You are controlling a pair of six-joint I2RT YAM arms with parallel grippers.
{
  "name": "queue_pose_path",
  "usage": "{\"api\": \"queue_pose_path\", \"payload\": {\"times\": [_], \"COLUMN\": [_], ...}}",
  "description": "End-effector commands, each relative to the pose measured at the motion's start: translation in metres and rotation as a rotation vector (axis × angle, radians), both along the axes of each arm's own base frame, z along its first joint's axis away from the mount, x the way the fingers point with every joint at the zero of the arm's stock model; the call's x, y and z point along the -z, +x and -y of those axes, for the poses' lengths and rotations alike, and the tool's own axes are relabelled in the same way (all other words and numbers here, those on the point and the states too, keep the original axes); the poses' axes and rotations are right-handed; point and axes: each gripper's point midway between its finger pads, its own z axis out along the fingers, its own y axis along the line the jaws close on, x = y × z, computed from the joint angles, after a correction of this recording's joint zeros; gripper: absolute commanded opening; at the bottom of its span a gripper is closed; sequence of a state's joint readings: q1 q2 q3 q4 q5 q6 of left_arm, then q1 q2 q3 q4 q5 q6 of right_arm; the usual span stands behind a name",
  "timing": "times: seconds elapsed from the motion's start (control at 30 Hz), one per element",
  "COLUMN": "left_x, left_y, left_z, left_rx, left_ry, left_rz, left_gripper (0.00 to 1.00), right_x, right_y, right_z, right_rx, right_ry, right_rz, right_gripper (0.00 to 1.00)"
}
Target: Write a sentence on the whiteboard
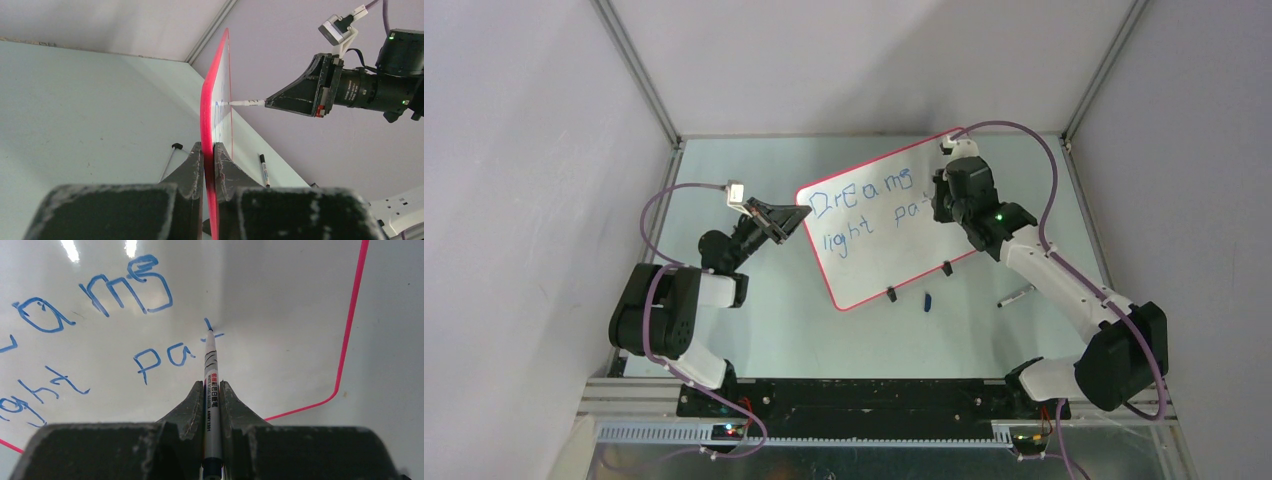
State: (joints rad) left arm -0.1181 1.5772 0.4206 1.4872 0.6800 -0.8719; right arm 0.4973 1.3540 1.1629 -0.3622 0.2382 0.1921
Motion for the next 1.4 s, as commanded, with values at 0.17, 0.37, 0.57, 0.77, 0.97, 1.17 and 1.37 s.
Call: {"api": "queue_pose_path", "payload": {"times": [0.17, 0.37, 0.57, 0.77, 0.97, 1.17, 1.37], "left_x": [-0.012, -0.011, -0.011, -0.011, -0.011, -0.011, -0.011], "left_y": [-0.007, -0.007, -0.007, -0.007, -0.007, -0.007, -0.007], "left_z": [0.000, 0.000, 0.000, 0.001, 0.001, 0.001, 0.001], "left_rx": [-0.010, -0.009, -0.010, -0.008, -0.007, -0.009, -0.009], "left_ry": [0.050, 0.051, 0.051, 0.051, 0.052, 0.051, 0.051], "left_rz": [0.123, 0.122, 0.123, 0.124, 0.122, 0.123, 0.124], "left_gripper": [0.00, 0.00, 0.00, 0.00, 0.00, 0.00, 0.00], "right_x": [-0.002, 0.006, 0.015, 0.013, 0.006, 0.004, -0.009], "right_y": [-0.007, -0.015, -0.021, -0.020, -0.014, -0.010, -0.011], "right_z": [0.002, 0.003, 0.006, 0.012, 0.016, 0.016, 0.016], "right_rx": [0.006, 0.001, 0.003, 0.022, 0.043, 0.049, 0.042], "right_ry": [0.025, 0.022, 0.017, 0.000, 0.007, 0.016, 0.033], "right_rz": [-0.013, -0.035, -0.051, -0.038, -0.002, 0.004, 0.027], "right_gripper": [0.00, 0.00, 0.00, 0.00, 0.00, 0.00, 0.00]}}
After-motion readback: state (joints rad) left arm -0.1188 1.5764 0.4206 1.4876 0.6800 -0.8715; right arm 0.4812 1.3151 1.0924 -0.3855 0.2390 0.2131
